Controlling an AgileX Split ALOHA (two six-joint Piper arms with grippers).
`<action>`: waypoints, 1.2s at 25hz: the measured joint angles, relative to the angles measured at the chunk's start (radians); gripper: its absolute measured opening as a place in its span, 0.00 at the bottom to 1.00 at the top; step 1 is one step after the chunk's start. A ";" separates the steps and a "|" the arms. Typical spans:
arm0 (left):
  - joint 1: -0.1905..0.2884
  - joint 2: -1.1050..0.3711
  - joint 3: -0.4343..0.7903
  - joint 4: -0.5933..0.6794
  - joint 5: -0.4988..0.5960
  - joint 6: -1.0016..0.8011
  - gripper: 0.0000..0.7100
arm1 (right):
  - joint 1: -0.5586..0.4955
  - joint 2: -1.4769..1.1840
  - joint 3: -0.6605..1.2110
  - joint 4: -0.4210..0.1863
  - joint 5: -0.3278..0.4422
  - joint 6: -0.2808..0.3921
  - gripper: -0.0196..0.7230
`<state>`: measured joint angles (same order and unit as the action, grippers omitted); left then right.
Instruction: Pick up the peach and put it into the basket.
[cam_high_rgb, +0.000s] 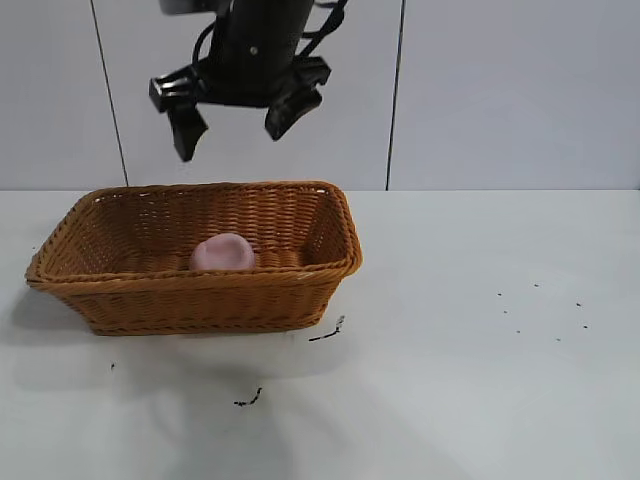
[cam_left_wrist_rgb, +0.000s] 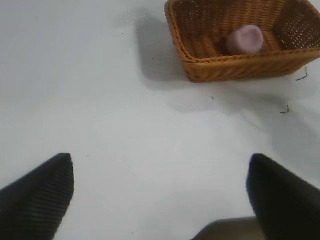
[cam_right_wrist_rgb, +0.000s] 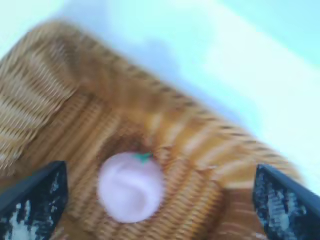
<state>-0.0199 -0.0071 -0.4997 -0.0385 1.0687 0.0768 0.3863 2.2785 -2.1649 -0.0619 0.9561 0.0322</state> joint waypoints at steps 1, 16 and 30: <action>0.000 0.000 0.000 0.000 0.000 0.000 0.97 | -0.033 0.000 0.000 0.000 0.010 0.000 0.95; 0.000 0.000 0.000 0.000 0.000 0.000 0.97 | -0.316 0.000 0.000 -0.009 0.241 0.001 0.95; 0.000 0.000 0.000 0.000 0.000 0.000 0.97 | -0.316 -0.375 0.279 -0.007 0.258 0.001 0.95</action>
<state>-0.0199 -0.0071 -0.4997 -0.0385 1.0687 0.0768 0.0708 1.9035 -1.8861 -0.0689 1.2144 0.0330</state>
